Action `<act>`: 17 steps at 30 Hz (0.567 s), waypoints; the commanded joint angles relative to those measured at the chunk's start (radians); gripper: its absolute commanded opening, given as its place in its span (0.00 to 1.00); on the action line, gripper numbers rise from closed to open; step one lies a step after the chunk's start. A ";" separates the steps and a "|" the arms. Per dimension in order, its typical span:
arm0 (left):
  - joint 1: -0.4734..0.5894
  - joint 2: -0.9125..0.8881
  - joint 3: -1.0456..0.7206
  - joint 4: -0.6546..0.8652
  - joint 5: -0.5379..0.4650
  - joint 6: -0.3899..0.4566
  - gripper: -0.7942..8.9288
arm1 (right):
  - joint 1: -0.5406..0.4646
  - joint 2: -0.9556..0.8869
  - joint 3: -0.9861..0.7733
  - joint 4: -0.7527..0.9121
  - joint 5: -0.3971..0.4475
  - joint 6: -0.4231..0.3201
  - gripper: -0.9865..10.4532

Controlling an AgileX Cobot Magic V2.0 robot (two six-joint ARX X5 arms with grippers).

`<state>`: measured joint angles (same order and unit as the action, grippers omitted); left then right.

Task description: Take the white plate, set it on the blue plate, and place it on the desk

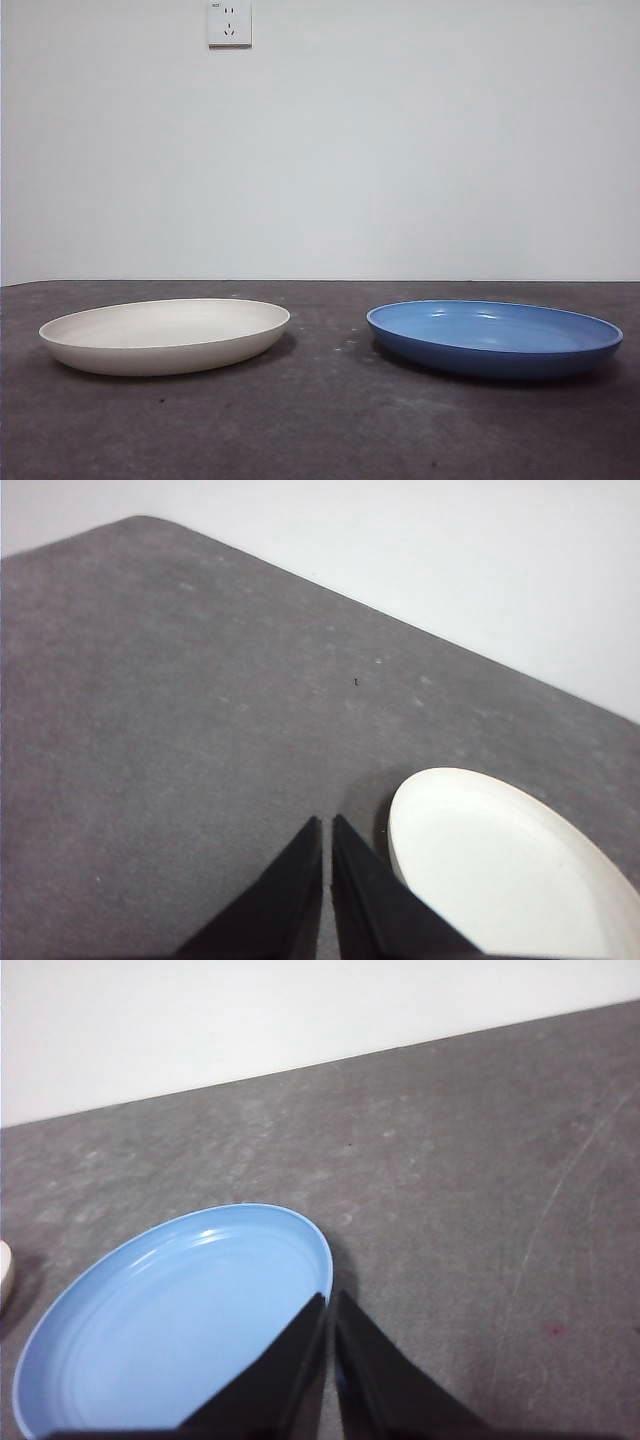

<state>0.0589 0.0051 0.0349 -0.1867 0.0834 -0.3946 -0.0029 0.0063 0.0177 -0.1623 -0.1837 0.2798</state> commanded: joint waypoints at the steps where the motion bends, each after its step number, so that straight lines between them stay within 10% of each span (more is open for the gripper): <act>1: 0.002 -0.002 0.032 -0.055 0.008 -0.057 0.10 | -0.002 -0.003 0.031 -0.018 -0.001 0.060 0.09; 17: 0.002 0.188 0.463 -0.317 0.082 0.065 0.10 | -0.001 0.098 0.431 -0.213 0.000 0.018 0.09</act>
<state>0.0586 0.1787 0.4690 -0.5014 0.1532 -0.3988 -0.0029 0.0875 0.4206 -0.3672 -0.1833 0.3168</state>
